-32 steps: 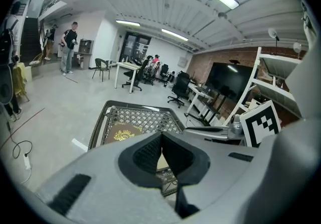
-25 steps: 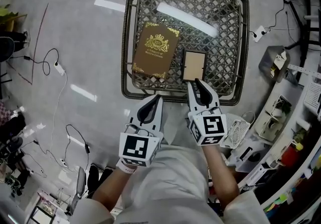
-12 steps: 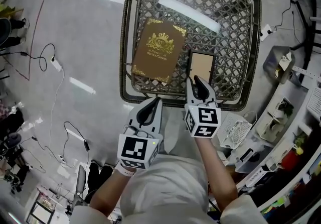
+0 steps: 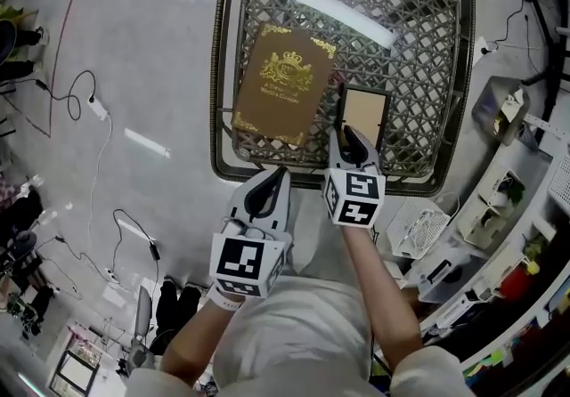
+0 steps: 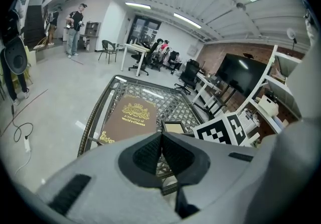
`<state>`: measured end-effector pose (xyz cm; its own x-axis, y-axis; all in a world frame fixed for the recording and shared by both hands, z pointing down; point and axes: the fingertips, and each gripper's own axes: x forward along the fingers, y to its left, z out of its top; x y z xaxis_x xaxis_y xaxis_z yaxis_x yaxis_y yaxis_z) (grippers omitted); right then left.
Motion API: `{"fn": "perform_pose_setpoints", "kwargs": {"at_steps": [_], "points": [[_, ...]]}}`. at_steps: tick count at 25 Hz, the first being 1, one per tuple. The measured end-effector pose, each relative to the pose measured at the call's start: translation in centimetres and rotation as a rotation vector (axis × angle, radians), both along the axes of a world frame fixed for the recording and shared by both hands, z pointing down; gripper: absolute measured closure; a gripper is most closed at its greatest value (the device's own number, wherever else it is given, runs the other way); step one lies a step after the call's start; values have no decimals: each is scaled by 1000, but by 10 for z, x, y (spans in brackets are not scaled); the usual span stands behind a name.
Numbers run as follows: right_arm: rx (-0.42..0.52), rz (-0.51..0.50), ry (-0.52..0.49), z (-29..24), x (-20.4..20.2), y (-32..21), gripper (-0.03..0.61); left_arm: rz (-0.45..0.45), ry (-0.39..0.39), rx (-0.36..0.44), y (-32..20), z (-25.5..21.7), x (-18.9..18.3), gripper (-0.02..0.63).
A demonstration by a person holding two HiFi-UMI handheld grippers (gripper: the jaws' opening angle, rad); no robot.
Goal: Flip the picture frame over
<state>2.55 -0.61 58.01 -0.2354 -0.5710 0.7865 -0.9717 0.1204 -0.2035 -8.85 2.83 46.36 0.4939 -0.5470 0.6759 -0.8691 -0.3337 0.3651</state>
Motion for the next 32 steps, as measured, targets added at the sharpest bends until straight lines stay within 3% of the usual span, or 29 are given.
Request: {"fn": "perform_pose_setpoints", "kwargs": {"at_steps": [11,18,32], "points": [[-77,36,20,29,1,0,488,-8,-14,-11,2,4,-6,589],[-95,31,84,32,4,-1,512,-15,-16,-12,2,6,-9,589],[-135,132,26,31,6,0,523,-20,-12,-4,4,1,-7,589]]}}
